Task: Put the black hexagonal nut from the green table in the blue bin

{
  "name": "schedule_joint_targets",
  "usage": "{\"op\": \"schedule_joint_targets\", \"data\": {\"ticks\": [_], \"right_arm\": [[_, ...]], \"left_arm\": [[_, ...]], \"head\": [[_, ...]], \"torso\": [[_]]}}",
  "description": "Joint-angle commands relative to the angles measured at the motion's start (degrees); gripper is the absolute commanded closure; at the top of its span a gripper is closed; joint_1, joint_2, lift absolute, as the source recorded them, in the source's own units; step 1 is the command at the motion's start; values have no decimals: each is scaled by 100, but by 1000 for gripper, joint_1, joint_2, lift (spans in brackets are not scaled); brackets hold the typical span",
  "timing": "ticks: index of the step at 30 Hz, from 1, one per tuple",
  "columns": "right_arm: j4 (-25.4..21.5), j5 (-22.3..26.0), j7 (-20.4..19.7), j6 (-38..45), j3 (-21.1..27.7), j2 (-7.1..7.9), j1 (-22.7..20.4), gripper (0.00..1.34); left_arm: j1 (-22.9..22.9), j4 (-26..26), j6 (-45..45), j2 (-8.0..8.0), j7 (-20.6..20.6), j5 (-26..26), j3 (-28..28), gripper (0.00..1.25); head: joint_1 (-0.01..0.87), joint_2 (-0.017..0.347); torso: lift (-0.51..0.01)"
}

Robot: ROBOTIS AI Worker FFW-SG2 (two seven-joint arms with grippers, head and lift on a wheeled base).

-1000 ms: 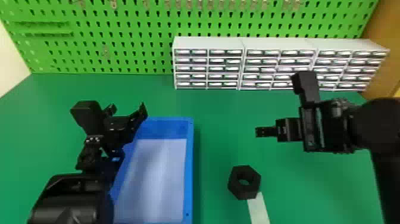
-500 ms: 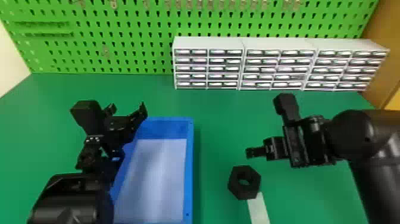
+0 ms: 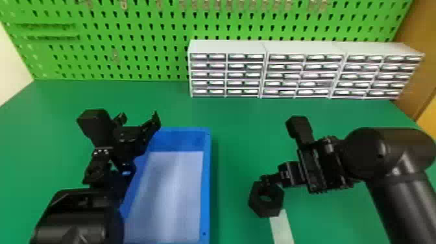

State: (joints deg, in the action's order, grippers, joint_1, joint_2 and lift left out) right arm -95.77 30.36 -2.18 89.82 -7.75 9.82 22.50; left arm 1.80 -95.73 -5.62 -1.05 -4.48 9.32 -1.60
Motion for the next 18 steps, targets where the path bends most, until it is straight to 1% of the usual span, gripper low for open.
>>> {"op": "schedule_joint_targets", "data": {"ticks": [1, 18], "right_arm": [[50, 5, -1, 26, -33, 3, -9, 349], [94, -4, -1, 26, 37, 3, -53, 349]], "left_arm": [[-4, 2, 0, 0, 0, 0, -7, 321], [-4, 2, 0, 0, 0, 0, -24, 321]], "head": [[686, 51], [686, 51]], "torso": [[-97], [-97]]}}
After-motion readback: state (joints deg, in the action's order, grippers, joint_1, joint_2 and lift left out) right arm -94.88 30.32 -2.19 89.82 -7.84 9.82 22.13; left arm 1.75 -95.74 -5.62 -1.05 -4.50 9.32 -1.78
